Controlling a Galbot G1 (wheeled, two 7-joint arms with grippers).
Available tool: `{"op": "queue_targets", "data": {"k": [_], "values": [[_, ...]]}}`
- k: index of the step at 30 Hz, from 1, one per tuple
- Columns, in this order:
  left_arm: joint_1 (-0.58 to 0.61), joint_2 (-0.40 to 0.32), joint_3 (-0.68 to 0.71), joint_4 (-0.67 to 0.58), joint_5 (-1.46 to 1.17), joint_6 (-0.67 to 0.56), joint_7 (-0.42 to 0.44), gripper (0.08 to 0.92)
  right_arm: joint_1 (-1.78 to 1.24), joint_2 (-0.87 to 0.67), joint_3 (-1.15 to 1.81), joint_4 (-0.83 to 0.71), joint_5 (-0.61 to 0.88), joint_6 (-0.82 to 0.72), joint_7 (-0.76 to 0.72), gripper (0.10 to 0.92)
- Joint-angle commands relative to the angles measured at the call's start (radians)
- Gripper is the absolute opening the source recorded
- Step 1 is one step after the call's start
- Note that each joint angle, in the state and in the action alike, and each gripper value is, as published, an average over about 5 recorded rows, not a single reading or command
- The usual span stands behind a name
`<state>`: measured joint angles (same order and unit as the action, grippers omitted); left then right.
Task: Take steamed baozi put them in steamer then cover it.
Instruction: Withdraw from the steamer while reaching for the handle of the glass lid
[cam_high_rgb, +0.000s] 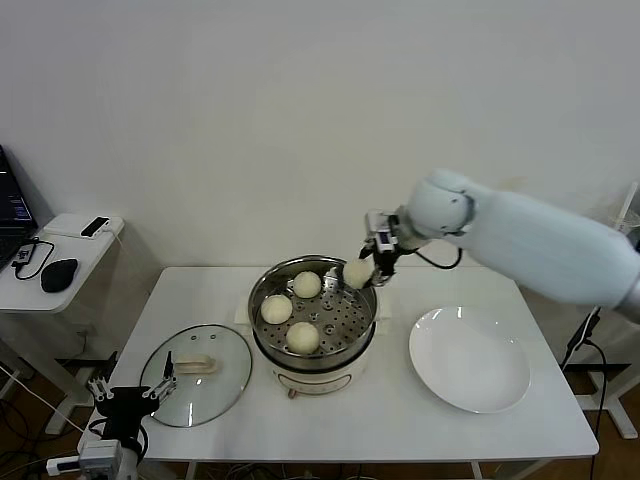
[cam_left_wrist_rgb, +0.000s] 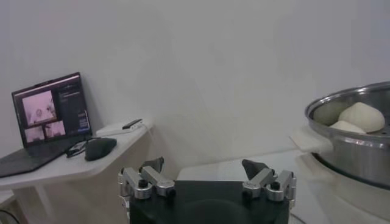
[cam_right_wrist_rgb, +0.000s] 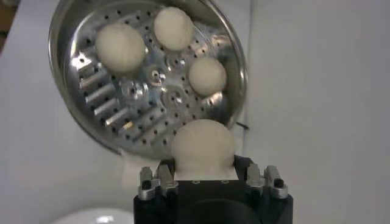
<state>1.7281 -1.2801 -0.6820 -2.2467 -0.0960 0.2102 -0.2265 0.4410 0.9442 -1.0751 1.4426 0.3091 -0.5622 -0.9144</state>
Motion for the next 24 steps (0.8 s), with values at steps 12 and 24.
{"op": "queue_targets", "data": {"k": [12,24], "values": [[-0.008,-0.008,0.002,0.005,0.005,0.001,0.000,0.823,-0.081,0.199,-0.074,-0.119,0.071,-0.142,0.086,0.602],[-0.010,-0.010,0.005,0.006,0.005,-0.001,-0.001,0.823,-0.066,0.182,-0.066,-0.096,0.061,-0.163,0.094,0.652]]}}
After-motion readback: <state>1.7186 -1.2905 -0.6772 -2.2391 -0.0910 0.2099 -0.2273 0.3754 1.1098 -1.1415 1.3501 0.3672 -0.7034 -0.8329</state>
